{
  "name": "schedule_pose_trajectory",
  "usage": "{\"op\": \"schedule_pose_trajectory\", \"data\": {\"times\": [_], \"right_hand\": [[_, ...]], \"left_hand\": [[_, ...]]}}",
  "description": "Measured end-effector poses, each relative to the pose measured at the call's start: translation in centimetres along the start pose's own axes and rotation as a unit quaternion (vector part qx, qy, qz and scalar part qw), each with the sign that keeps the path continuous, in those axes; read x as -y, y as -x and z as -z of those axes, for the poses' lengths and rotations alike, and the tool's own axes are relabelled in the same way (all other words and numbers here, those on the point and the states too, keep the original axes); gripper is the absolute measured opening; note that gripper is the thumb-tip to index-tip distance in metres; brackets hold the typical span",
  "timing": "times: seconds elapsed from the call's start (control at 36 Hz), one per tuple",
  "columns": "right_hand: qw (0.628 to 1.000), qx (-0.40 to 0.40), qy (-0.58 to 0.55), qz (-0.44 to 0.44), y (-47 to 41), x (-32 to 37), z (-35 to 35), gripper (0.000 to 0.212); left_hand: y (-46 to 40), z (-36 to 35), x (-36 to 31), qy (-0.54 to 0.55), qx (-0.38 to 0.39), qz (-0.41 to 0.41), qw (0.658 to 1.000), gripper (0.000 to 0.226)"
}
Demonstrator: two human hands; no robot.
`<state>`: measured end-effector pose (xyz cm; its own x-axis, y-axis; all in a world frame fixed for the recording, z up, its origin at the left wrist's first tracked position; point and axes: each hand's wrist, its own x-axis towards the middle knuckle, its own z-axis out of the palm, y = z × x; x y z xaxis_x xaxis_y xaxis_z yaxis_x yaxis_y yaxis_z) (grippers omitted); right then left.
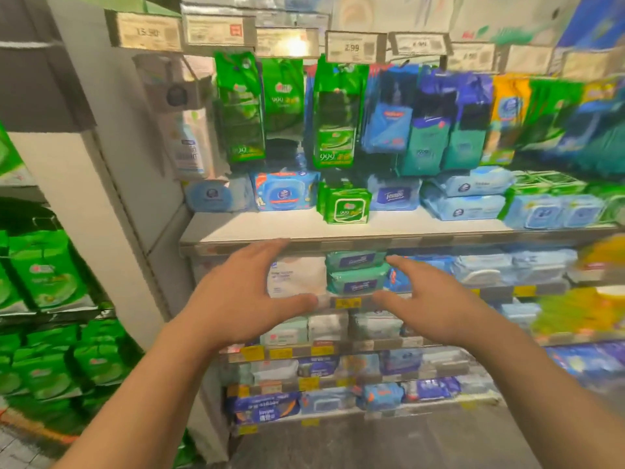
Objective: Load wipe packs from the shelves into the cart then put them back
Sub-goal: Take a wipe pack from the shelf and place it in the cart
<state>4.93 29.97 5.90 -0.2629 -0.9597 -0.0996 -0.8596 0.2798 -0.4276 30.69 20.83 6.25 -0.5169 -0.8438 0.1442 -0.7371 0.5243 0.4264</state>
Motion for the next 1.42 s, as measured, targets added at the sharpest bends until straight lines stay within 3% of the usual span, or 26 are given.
{"op": "schedule_pose_trajectory", "data": {"times": [0.5,0.72,0.83,0.89,0.97,1.11,1.25,1.42], "right_hand": [[0.994,-0.014,0.056,-0.09,-10.0,-6.1,3.3,0.072],[0.989,-0.047,0.028,-0.135,-12.6,-9.6,5.0,0.072],[0.986,-0.064,0.007,-0.156,-13.5,-12.1,5.8,0.073],[0.984,-0.071,0.009,-0.16,-14.1,-13.6,6.4,0.073],[0.984,-0.077,0.009,-0.158,-15.1,-15.9,7.4,0.074],[0.985,-0.097,-0.017,-0.142,-16.8,-20.2,9.2,0.071],[0.986,-0.112,-0.045,-0.116,-18.8,-24.9,11.1,0.067],[0.98,-0.125,-0.112,-0.108,-22.1,-29.5,11.9,0.06]], "left_hand": [[-17.2,-6.3,-0.8,0.041,0.053,-0.09,0.994,0.1],[-23.9,-8.8,-3.2,0.076,0.097,-0.143,0.982,0.124],[-26.0,-9.9,-5.5,0.063,0.108,-0.145,0.982,0.124],[-27.0,-10.4,-6.8,0.067,0.11,-0.148,0.981,0.113],[-28.7,-11.3,-8.7,0.047,0.114,-0.142,0.982,0.095],[-31.3,-14.1,-11.4,0.04,0.116,-0.14,0.982,0.105],[-33.2,-17.0,-15.1,0.076,0.12,-0.087,0.986,0.106],[-35.5,-20.4,-18.3,0.04,0.125,-0.034,0.991,0.08]]}}
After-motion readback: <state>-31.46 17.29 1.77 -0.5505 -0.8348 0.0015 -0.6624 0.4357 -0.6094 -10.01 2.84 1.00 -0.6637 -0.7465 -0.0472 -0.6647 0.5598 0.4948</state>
